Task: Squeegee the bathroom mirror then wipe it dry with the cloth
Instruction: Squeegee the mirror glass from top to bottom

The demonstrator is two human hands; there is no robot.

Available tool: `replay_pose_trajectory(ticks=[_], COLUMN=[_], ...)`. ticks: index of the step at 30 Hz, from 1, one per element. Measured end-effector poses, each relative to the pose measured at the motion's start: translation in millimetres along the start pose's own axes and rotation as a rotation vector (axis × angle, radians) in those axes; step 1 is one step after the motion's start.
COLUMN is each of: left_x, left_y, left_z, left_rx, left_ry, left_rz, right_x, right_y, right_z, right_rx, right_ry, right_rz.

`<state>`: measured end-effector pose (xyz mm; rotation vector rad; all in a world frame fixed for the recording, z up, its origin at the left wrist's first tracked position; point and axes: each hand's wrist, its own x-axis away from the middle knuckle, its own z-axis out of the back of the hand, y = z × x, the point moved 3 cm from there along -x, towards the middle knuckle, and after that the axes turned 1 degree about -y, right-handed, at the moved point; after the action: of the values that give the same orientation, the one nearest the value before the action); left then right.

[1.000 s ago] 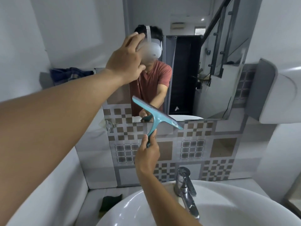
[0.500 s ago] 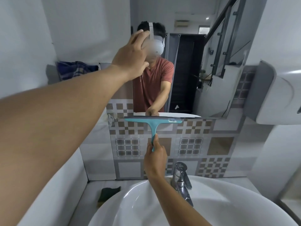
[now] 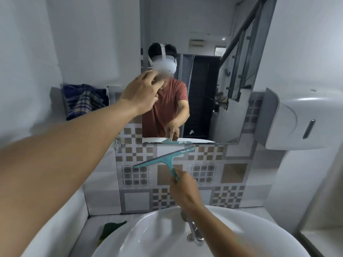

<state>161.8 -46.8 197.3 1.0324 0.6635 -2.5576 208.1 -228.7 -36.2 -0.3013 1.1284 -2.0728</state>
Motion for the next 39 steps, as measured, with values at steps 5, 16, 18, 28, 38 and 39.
replay_pose_trajectory(ticks=[5, 16, 18, 28, 38, 39], left_x=[47.4, 101.6, 101.7, 113.3, 132.0, 131.0], left_y=[41.4, 113.3, 116.7, 113.2, 106.8, 107.3], left_z=[4.5, 24.4, 30.3, 48.7, 62.8, 66.5], left_rx=[0.355, 0.670, 0.655, 0.793, 1.021, 1.066], left_ry=[-0.182, -0.436, -0.400, -0.348, -0.317, -0.309], left_rz=[0.063, 0.030, 0.010, 0.227, 0.435, 0.453], right_x=[4.4, 5.5, 8.1, 6.1, 7.0, 7.2], right_y=[-33.7, -84.1, -88.6, -100.7, -122.2, -126.4], right_z=[62.8, 152.6, 161.1, 198.2, 178.6, 176.0], right_rx=[0.234, 0.413, 0.445, 0.307, -0.231, -0.250], right_ry=[-0.157, -0.171, -0.175, -0.015, -0.002, -0.003], right_rz=[0.067, 0.236, 0.271, 0.306, 0.388, 0.403])
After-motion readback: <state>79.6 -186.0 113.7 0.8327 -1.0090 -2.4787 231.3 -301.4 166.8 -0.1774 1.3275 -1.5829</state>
